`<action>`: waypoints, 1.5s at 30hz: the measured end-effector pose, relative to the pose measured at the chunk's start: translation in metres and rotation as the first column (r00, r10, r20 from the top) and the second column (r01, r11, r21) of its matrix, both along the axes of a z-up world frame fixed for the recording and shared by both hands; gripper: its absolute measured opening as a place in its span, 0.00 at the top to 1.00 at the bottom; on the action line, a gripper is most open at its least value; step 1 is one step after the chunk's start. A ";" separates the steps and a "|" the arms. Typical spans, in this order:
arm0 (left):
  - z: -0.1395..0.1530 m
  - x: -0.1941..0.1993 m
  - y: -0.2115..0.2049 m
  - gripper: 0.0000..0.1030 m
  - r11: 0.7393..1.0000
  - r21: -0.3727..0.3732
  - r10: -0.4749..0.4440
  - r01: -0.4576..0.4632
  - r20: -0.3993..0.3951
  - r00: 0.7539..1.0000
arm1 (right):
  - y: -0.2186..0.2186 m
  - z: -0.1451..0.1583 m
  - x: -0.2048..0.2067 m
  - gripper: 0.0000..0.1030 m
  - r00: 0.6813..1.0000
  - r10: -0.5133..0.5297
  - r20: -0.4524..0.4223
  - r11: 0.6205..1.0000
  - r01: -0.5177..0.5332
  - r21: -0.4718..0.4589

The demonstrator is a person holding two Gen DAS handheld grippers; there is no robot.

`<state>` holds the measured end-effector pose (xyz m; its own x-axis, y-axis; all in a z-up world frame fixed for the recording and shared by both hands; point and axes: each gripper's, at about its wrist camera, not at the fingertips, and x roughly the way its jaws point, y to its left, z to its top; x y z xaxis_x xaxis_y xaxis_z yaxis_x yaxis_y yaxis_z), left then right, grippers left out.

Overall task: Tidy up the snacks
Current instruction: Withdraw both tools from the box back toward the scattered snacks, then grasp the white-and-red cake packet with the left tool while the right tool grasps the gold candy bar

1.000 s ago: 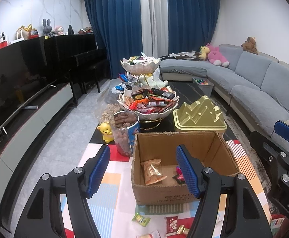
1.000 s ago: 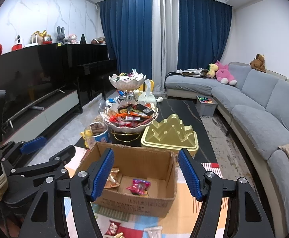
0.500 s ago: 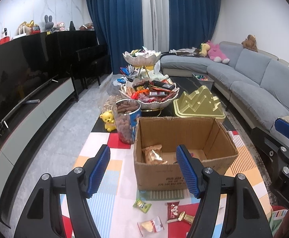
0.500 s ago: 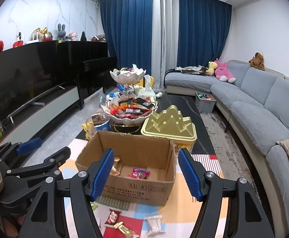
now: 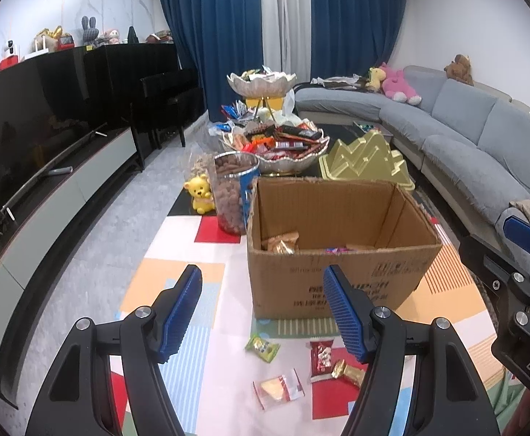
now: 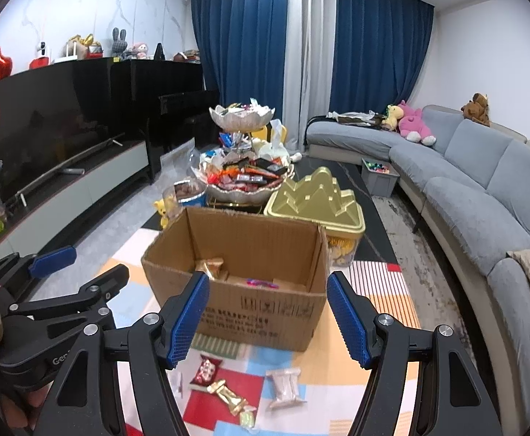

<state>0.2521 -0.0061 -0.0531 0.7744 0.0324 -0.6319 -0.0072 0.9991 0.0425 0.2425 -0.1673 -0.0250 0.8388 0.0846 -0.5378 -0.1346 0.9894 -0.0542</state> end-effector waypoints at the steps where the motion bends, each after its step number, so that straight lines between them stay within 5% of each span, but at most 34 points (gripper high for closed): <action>1: -0.002 -0.001 0.000 0.34 1.000 -0.001 0.000 0.000 -0.003 1.000 | 0.000 -0.002 -0.001 0.34 1.000 0.001 -0.004 1.000 -0.001 -0.002; 45: -0.128 -0.020 0.007 0.30 0.999 -0.031 0.029 -0.038 -0.249 0.968 | 0.016 -0.117 -0.006 0.34 0.963 0.179 -0.200 0.975 -0.201 -0.097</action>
<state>0.2321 0.0008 -0.1809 0.5916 0.0299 -0.8057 -0.0343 0.9993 0.0120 0.2365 -0.1513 -0.1422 0.6957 0.1606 -0.7001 -0.3386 0.9330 -0.1224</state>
